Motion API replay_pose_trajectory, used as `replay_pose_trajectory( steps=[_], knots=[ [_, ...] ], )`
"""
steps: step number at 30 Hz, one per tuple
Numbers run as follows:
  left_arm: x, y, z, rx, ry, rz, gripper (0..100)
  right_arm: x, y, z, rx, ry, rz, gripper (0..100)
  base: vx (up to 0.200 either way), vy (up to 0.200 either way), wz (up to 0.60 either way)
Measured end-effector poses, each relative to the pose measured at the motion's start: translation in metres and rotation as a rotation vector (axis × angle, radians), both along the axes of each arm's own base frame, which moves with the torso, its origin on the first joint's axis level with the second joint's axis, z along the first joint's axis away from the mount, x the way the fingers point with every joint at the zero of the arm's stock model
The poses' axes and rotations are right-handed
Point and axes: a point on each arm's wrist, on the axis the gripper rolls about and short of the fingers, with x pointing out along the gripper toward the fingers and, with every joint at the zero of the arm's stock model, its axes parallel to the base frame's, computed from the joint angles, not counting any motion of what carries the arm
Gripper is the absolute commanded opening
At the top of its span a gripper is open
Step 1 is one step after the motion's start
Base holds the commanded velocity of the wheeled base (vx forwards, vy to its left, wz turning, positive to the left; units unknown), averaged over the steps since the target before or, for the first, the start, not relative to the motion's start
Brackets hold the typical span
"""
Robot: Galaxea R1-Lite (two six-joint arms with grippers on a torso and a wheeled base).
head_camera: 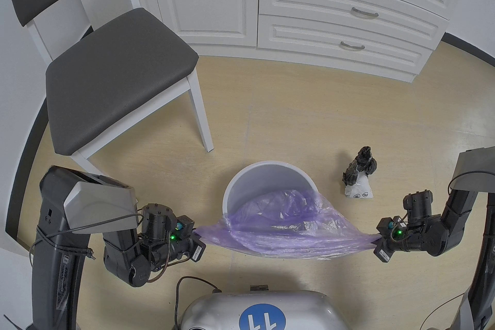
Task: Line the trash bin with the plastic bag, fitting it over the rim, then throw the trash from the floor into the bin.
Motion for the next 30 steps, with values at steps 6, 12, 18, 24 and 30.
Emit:
replay_pose_trajectory(
  steps=[6,12,18,24,30],
  knots=[
    [0.006,-0.005,0.008,-0.034,-0.050,0.015,0,0.005,0.000,0.010,0.048,-0.146,-0.031,0,0.000,0.000,0.00],
    [0.000,-0.003,0.021,-0.069,-0.083,-0.027,0,-0.004,0.000,0.014,0.075,-0.154,-0.023,0,0.000,0.000,0.00],
    [-0.003,-0.003,0.028,-0.090,-0.095,-0.056,0,-0.001,0.003,0.016,0.104,-0.162,-0.037,0,0.000,0.000,0.00],
    [0.003,-0.004,0.027,-0.098,-0.109,-0.050,0,0.010,0.005,0.012,0.155,-0.165,-0.083,0,0.000,0.000,0.00],
    [0.012,0.002,0.025,-0.102,-0.117,-0.027,0,0.020,0.005,0.009,0.200,-0.169,-0.125,0,0.000,0.000,0.00]
  ],
)
